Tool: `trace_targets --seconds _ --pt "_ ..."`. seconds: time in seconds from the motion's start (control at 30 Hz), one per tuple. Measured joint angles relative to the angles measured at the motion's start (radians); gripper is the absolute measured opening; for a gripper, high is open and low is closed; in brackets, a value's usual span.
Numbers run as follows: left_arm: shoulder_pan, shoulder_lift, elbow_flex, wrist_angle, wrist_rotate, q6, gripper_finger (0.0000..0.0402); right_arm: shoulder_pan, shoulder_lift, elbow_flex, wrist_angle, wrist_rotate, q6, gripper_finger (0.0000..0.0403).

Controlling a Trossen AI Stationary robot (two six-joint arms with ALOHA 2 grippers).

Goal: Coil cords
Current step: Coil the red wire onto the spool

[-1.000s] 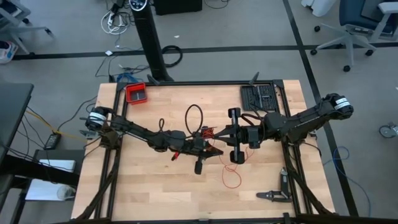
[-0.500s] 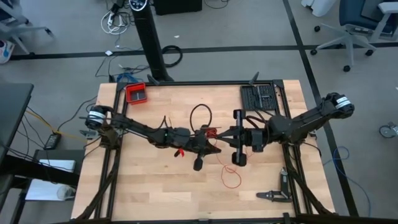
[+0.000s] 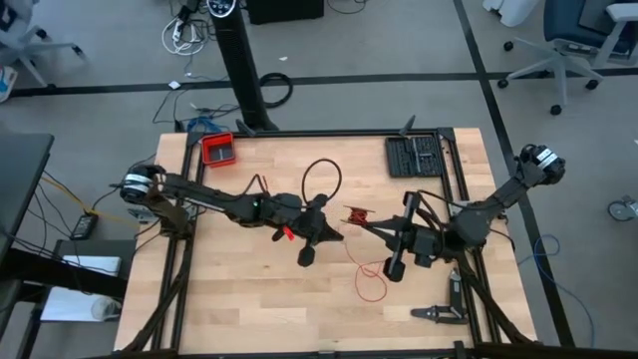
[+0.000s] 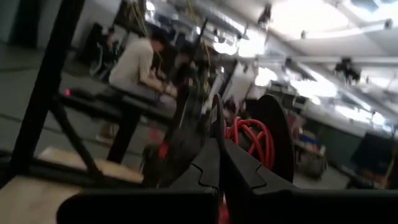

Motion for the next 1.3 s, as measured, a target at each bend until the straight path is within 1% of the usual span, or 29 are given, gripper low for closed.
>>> trace_targets --seconds 0.13,0.3,0.47,0.53,0.63,0.73,0.83,0.9,1.0,1.13,1.3 --pt "0.002 -0.060 0.000 -0.113 -0.031 0.014 0.0001 0.061 -0.007 0.000 -0.088 0.145 0.064 0.0003" --pt "0.001 -0.117 0.000 -0.238 -0.107 0.037 0.0001 0.116 -0.007 0.000 -0.151 0.274 0.135 0.0003" --pt "0.001 -0.164 0.000 -0.320 -0.171 0.038 0.0001 0.138 -0.008 0.000 -0.265 0.389 0.277 0.0003" --pt "0.001 -0.180 0.000 -0.351 -0.174 0.039 0.0002 0.138 -0.008 0.000 -0.339 0.413 0.353 0.0003" --pt "0.001 -0.205 0.000 -0.391 -0.177 0.038 0.0002 0.137 -0.011 0.000 -0.488 0.410 0.509 0.0003" --pt "0.001 -0.228 0.000 -0.440 -0.193 0.038 0.0002 0.126 -0.022 0.000 -0.678 0.376 0.728 0.0002" --pt "0.001 -0.246 0.000 -0.475 -0.197 0.038 0.0002 0.109 -0.026 0.000 -0.869 0.310 0.954 0.0001" --pt "0.001 -0.251 0.000 -0.474 -0.201 0.040 0.0002 0.091 -0.026 0.000 -0.971 0.243 1.087 0.0001" --pt "0.000 -0.253 0.000 -0.470 -0.206 0.050 0.0002 0.049 -0.026 0.000 -1.091 0.110 1.249 0.0001" --pt "-0.001 -0.253 0.001 -0.462 -0.225 0.073 0.0002 -0.001 -0.026 0.000 -1.183 -0.036 1.370 0.0001" --pt "-0.019 -0.253 0.004 -0.426 -0.261 0.139 0.0002 -0.072 -0.026 0.000 -1.202 -0.236 1.410 0.0001"
